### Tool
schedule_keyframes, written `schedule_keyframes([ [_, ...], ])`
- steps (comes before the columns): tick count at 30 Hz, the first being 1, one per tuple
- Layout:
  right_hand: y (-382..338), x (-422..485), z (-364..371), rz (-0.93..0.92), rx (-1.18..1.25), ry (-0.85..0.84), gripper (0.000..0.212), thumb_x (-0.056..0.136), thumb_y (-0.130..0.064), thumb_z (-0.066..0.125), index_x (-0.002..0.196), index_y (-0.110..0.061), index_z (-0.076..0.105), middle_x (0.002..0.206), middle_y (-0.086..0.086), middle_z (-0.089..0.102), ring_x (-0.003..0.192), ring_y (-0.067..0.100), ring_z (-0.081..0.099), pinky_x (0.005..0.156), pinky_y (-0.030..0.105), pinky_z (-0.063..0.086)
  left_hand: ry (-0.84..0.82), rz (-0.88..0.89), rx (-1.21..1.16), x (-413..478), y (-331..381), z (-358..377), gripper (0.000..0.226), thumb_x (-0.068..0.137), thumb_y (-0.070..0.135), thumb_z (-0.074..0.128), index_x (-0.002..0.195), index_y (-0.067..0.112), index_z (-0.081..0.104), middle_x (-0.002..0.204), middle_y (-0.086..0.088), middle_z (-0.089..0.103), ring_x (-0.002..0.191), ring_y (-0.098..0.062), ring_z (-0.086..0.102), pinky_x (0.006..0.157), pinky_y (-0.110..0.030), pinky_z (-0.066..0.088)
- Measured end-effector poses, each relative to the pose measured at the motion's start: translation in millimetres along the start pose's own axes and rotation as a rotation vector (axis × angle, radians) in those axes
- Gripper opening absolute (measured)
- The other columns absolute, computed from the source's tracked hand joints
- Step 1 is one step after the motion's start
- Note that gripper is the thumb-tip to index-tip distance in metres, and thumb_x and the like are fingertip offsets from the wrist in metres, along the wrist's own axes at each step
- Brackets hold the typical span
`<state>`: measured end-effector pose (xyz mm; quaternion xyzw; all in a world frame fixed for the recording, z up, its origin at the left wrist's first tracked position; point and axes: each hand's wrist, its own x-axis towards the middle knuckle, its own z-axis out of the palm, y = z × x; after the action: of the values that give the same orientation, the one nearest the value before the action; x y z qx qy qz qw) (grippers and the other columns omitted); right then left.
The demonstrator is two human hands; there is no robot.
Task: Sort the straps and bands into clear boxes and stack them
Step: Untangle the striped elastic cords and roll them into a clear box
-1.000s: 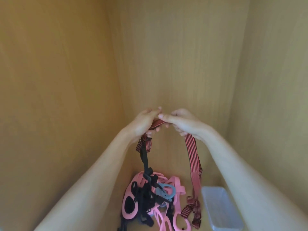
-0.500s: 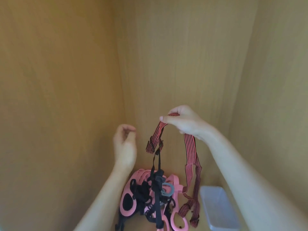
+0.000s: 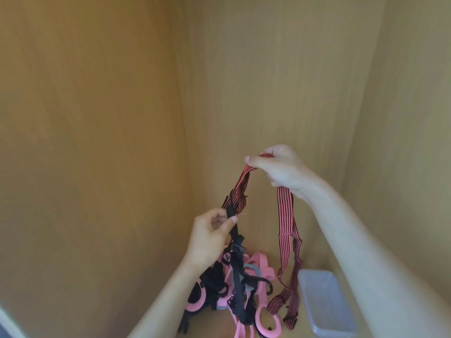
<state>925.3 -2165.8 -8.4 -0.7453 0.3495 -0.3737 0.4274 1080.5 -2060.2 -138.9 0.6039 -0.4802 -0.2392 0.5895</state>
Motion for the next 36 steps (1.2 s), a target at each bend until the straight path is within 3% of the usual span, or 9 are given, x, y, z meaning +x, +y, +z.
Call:
schedule_keyframes([
  [6, 19, 2, 6, -0.015, -0.135, 0.026, 0.037, 0.089, -0.033, 0.072, 0.090, 0.004, 0.069, 0.043, -0.017, 0.034, 0.037, 0.004, 0.032, 0.037, 0.012, 0.027, -0.018, 0.008, -0.136, -3, 13, -10, 0.017, 0.099, 0.014, 0.061, 0.096, 0.000, 0.070, 0.089, -0.016, 0.072, 0.083, -0.029, 0.071, 0.080, -0.037, 0.061],
  [10, 27, 4, 5, 0.007, -0.150, 0.036, 0.041, 0.087, -0.034, 0.073, 0.086, 0.006, 0.066, 0.045, -0.015, 0.032, 0.040, 0.008, 0.030, 0.038, 0.016, 0.025, 0.010, -0.031, -0.127, -4, 9, -25, 0.018, 0.103, 0.011, 0.053, 0.101, 0.006, 0.070, 0.072, -0.003, 0.065, 0.070, -0.019, 0.066, 0.073, -0.030, 0.058],
  [15, 28, 5, -4, 0.049, -0.114, 0.098, 0.038, 0.079, -0.046, 0.076, 0.083, -0.008, 0.071, 0.060, -0.009, 0.040, 0.057, 0.012, 0.039, 0.059, 0.029, 0.037, -0.026, -0.112, 0.233, -4, -25, -40, 0.022, 0.104, 0.013, 0.049, 0.092, 0.018, 0.067, 0.065, 0.006, 0.061, 0.063, -0.014, 0.055, 0.063, -0.026, 0.041],
  [22, 25, -1, 0, 0.056, -0.076, 0.042, 0.025, 0.079, -0.045, 0.075, 0.063, -0.026, 0.074, 0.043, -0.018, 0.028, 0.037, 0.004, 0.031, 0.051, 0.025, 0.034, -0.321, -0.368, 0.820, -20, -90, -41, 0.023, 0.086, 0.000, 0.044, 0.071, 0.009, 0.059, 0.062, -0.004, 0.050, 0.058, -0.022, 0.043, 0.055, -0.029, 0.032],
  [24, 27, -2, 2, 0.054, -0.062, 0.027, 0.026, 0.080, -0.043, 0.076, 0.064, -0.022, 0.073, 0.046, -0.016, 0.028, 0.037, 0.005, 0.030, 0.049, 0.025, 0.033, -0.370, -0.391, 0.759, -20, -90, -39, 0.024, 0.087, -0.003, 0.045, 0.085, 0.009, 0.066, 0.072, -0.004, 0.058, 0.067, -0.022, 0.052, 0.059, -0.026, 0.040],
  [27, 27, -3, 3, 0.048, -0.084, -0.038, 0.026, 0.082, -0.041, 0.077, 0.071, -0.018, 0.070, 0.047, -0.015, 0.028, 0.038, 0.005, 0.030, 0.048, 0.024, 0.032, -0.246, -0.299, 0.369, -9, -54, -33, 0.051, 0.091, 0.012, 0.069, 0.138, 0.019, 0.049, 0.131, 0.000, 0.058, 0.119, -0.017, 0.055, 0.097, -0.025, 0.042],
  [31, 26, -6, 13, 0.028, -0.126, -0.172, 0.033, 0.086, -0.042, 0.076, 0.082, -0.009, 0.071, 0.050, -0.011, 0.030, 0.043, 0.009, 0.030, 0.050, 0.026, 0.031, -0.260, 0.065, 0.169, 14, 34, -26, 0.099, 0.071, 0.032, 0.090, 0.150, 0.038, 0.031, 0.148, 0.011, 0.044, 0.135, -0.006, 0.039, 0.111, -0.030, 0.028],
  [33, 23, -9, 18, -0.006, -0.187, -0.236, 0.032, 0.088, -0.045, 0.073, 0.085, -0.013, 0.073, 0.051, -0.014, 0.041, 0.044, 0.004, 0.037, 0.051, 0.024, 0.037, -0.342, 0.139, 0.222, 24, 64, -17, 0.095, 0.074, 0.018, 0.085, 0.150, 0.037, 0.030, 0.144, 0.007, 0.052, 0.131, -0.009, 0.048, 0.110, -0.029, 0.036],
  [36, 20, -12, 17, -0.035, -0.149, -0.298, 0.032, 0.091, -0.040, 0.073, 0.092, -0.008, 0.071, 0.050, -0.016, 0.048, 0.045, 0.001, 0.038, 0.048, 0.022, 0.032, -0.413, 0.133, 0.253, 34, 85, -5, 0.046, 0.089, -0.004, 0.060, 0.131, 0.012, 0.052, 0.098, 0.002, 0.070, 0.084, -0.011, 0.066, 0.080, -0.029, 0.052],
])
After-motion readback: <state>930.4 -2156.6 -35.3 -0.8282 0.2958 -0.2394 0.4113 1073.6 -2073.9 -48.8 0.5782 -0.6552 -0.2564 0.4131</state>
